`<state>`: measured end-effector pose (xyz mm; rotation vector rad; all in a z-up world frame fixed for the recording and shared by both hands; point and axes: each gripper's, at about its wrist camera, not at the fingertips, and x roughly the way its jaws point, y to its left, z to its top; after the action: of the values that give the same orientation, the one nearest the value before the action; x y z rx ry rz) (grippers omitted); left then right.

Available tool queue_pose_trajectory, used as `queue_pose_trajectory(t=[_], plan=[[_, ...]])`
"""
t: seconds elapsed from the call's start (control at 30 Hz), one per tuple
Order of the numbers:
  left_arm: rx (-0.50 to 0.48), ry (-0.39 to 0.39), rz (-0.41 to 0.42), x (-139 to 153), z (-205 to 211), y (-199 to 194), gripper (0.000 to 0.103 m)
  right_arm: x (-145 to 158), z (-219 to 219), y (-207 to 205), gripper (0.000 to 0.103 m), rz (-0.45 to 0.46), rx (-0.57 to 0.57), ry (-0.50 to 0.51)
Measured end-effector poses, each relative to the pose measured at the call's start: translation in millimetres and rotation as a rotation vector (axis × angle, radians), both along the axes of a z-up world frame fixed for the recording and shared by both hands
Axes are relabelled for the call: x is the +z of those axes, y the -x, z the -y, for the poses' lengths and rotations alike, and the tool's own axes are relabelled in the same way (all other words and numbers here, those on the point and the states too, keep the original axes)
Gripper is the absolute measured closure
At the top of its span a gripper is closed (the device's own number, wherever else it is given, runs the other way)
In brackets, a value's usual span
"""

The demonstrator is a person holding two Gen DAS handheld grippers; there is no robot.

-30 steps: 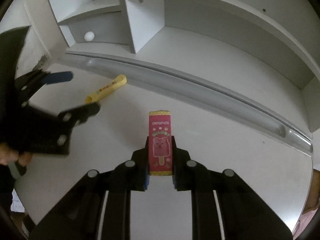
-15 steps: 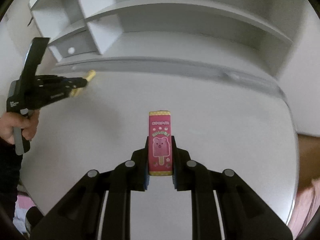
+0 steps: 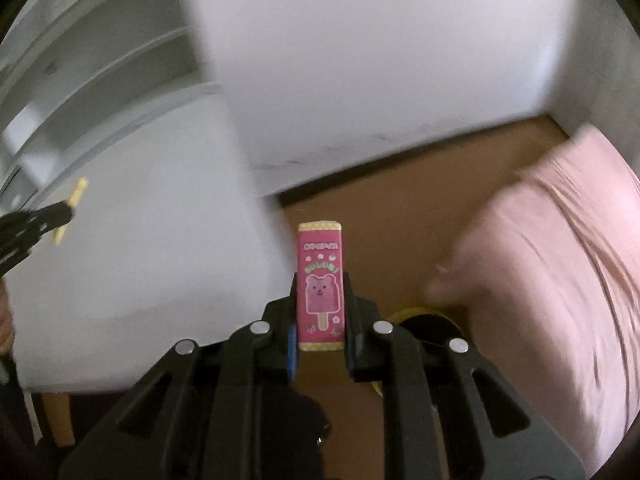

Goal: Collect trash
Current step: 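Carry the pink box and yellow tube to the bin with both tools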

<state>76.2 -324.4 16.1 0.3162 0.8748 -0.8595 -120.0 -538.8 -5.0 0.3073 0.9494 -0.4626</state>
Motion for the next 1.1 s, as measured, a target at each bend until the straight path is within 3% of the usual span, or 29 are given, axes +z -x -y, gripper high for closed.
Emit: queue_pose_trajectory(t=[0.2,0.47,0.87,1.1], plan=[[-0.221,0.016,-0.047,-6,102,75,0.091,-37,63,72,0.086,-0.017,-0.22,-0.056],[-0.422,0.014,-0.103,-37,190,154,0.091,-92,110,101,0.086,-0.054,-0.319,-0.167],[-0.412,-0.073,-0.185,-120,254,164,0.091,-148,145,95,0.086,-0.129,-0.342,-0.253],[-0.411,-0.091,-0.209,-132,253,161,0.091,-151,143,94,0.086,-0.134,-0.35,-0.27]])
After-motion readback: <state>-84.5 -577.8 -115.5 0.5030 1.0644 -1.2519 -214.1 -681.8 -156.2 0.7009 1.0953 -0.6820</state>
